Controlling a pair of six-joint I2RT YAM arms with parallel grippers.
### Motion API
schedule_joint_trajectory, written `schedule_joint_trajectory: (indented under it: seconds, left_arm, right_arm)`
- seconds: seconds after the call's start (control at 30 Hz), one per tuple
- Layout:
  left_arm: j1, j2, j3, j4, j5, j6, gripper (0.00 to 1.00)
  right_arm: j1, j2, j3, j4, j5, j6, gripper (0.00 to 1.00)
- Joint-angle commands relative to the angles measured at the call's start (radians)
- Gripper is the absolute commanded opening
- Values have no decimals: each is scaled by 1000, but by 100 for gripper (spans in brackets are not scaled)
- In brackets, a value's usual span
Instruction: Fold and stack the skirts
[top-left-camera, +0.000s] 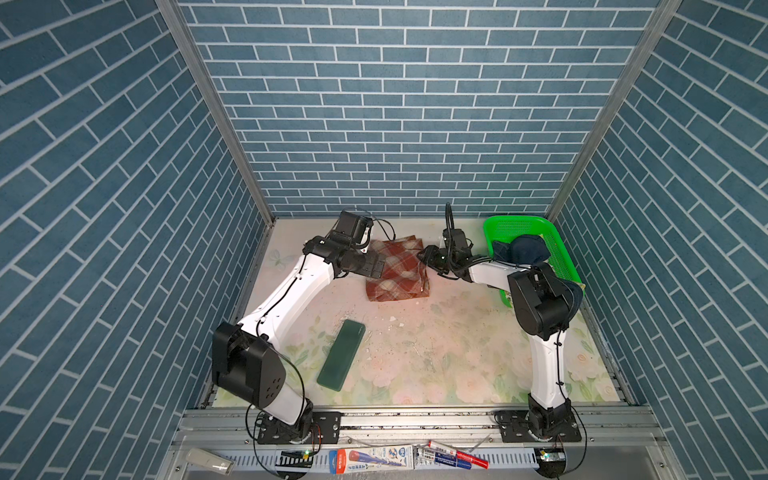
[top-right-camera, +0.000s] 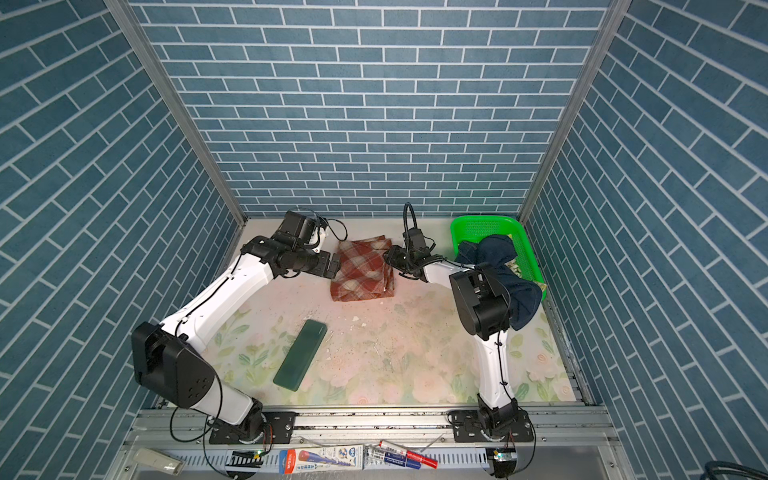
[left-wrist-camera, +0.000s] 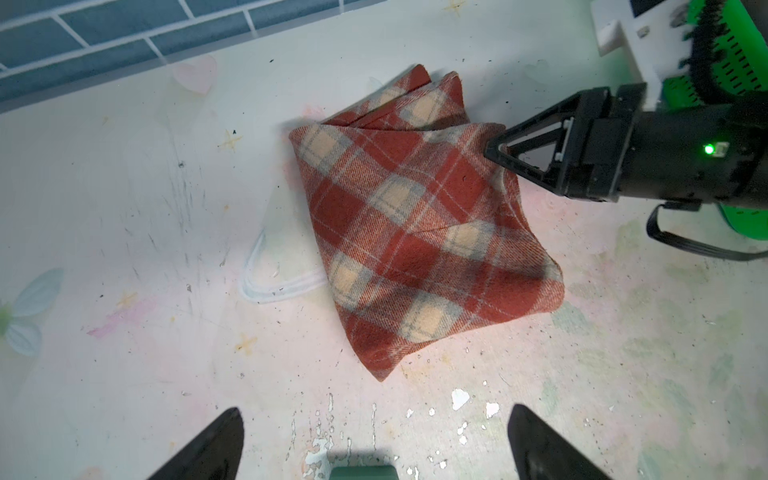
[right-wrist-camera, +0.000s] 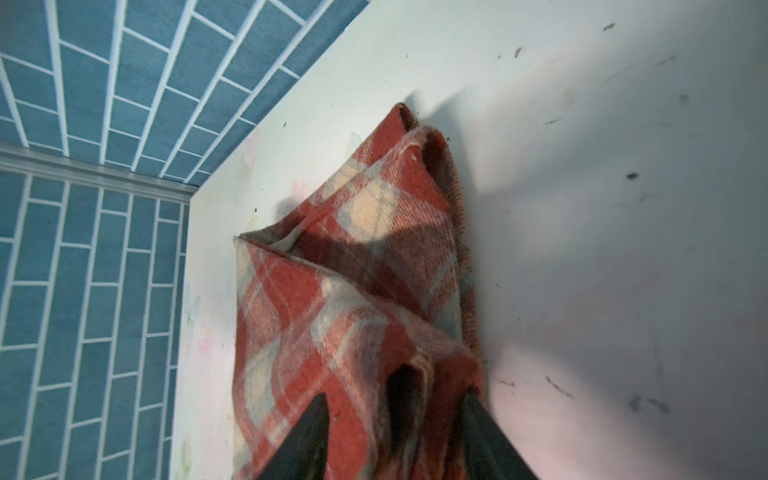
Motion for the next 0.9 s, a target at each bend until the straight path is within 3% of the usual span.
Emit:
schedule_joint_trajectory:
  seconds: [0.0,0.1,0.17,0.57,0.87]
  left_arm:
    - [2,-20,-43,47,27,65,100]
    - [3,-31,-61,59,25,77,100]
    - [4,-38,-73,69,21,81,100]
    - [7,-27,-89,88,23,75,100]
    - [7,-17,-111,114,39,47,100]
  right_arm:
    - [7,37,110,-61,-21,-29,32]
    - [9,71,163,-92,-24,-44,9]
    - [10,71,196,-115,-21,-61,0]
    - [11,115,389,-231,-54,-104,0]
    - [-14,186,406,-232,-62,-94,3]
